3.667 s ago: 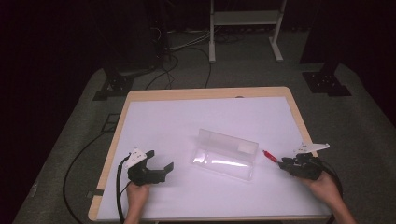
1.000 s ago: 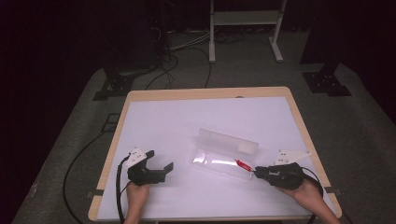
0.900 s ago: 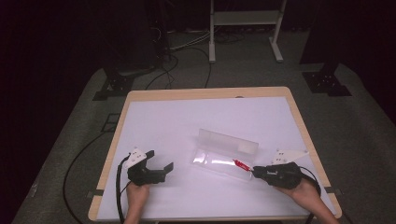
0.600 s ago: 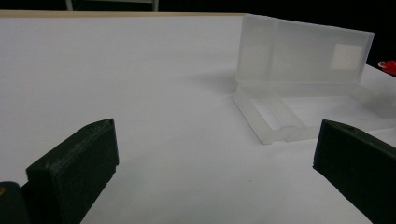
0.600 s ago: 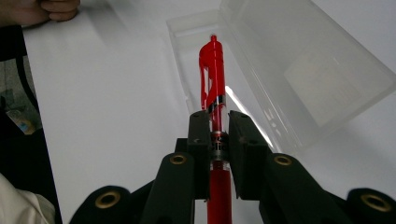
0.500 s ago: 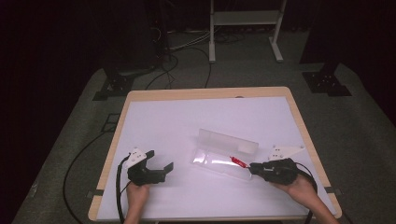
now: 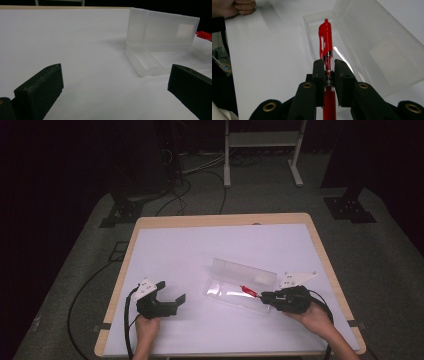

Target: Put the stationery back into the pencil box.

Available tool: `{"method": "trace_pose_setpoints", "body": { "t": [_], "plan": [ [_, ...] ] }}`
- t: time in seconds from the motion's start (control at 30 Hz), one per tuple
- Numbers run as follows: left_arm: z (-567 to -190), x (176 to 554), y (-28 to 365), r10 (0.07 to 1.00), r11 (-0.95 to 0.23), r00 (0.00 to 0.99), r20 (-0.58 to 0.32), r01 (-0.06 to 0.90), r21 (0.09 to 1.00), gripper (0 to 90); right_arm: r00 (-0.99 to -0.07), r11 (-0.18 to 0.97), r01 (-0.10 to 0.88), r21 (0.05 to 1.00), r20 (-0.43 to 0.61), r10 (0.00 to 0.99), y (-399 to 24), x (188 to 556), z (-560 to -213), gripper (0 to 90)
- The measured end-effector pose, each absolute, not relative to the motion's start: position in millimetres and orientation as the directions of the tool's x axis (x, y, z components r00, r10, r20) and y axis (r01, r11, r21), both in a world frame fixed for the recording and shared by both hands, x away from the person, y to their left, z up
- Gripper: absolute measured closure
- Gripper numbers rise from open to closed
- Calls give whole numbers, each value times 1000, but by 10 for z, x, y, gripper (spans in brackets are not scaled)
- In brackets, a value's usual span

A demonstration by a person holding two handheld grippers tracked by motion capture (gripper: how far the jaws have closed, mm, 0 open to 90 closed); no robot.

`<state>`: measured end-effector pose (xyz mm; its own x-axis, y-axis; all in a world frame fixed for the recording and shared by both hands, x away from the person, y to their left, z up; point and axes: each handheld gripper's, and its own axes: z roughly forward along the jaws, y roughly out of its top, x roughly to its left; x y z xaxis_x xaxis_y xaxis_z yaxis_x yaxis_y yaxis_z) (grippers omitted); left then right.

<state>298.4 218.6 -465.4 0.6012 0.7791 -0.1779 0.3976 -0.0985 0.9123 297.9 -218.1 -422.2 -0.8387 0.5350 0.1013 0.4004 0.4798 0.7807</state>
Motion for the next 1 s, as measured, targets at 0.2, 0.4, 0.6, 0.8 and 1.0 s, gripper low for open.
{"method": "trace_pose_setpoints", "body": {
  "t": [0.2,0.4,0.6,0.8,1.0],
  "plan": [
    [-4653,2982,2186,779,-101,601,-176,398,912,0,-842,486,396,779,97,531,-2131,3038,-4220,787],
    [-4653,2982,2188,778,-102,603,-175,396,913,0,-844,488,391,780,92,529,-2090,3074,-4203,787],
    [-4652,2982,2188,777,-103,604,-174,396,913,0,-845,489,389,781,91,527,-2055,3102,-4185,787],
    [-4653,2982,2188,778,-103,603,-175,397,912,0,-844,491,392,778,93,528,-2012,3146,-4204,787],
    [-4653,2981,2188,778,-98,602,-180,398,912,0,-844,490,397,776,99,527,-1939,3220,-4238,787]
  ]
}}
